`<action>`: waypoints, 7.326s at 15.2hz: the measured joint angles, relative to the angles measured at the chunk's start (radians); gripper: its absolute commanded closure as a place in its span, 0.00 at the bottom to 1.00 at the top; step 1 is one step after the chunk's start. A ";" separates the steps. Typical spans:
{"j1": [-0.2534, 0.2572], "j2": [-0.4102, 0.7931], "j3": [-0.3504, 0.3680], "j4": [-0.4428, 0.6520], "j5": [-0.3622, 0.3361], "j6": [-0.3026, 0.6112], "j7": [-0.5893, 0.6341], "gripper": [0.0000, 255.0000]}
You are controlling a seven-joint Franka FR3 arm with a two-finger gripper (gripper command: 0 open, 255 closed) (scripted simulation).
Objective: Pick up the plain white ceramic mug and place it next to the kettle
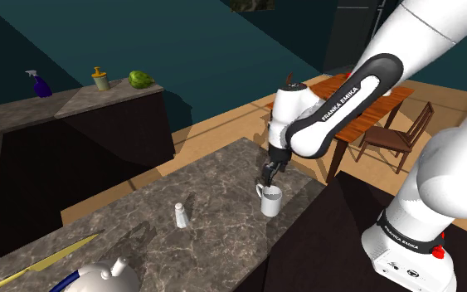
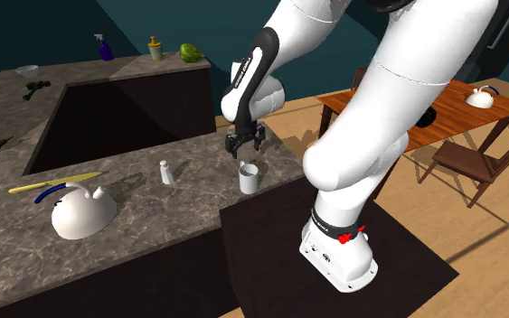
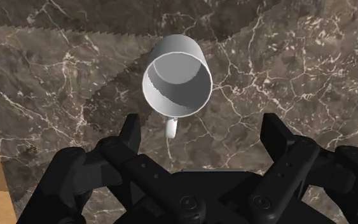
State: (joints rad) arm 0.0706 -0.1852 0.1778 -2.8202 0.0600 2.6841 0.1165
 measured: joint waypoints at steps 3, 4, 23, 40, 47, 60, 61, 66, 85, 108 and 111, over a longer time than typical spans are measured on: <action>-0.012 0.142 0.018 0.013 -0.059 0.123 0.054 0.00; -0.014 0.195 0.018 0.021 -0.095 0.166 0.085 0.00; 0.108 0.506 -0.137 0.103 -0.328 0.390 0.275 1.00; 0.020 0.370 -0.029 0.071 -0.250 0.284 0.214 1.00; -0.022 0.236 0.042 0.051 -0.126 0.174 0.121 1.00; -0.002 0.000 0.045 0.053 0.007 -0.059 0.023 1.00; 0.001 -0.019 0.044 0.053 0.012 -0.078 0.020 1.00; 0.007 -0.087 0.036 0.077 0.024 -0.170 0.008 1.00; 0.055 -0.182 0.095 0.229 0.051 -0.413 0.102 1.00; 0.260 0.471 0.359 0.935 -0.265 -0.532 0.747 1.00; 0.273 0.504 0.353 0.942 -0.287 -0.512 0.767 1.00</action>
State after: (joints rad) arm 0.3440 0.3192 0.5305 -1.8780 -0.2266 2.1723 0.8839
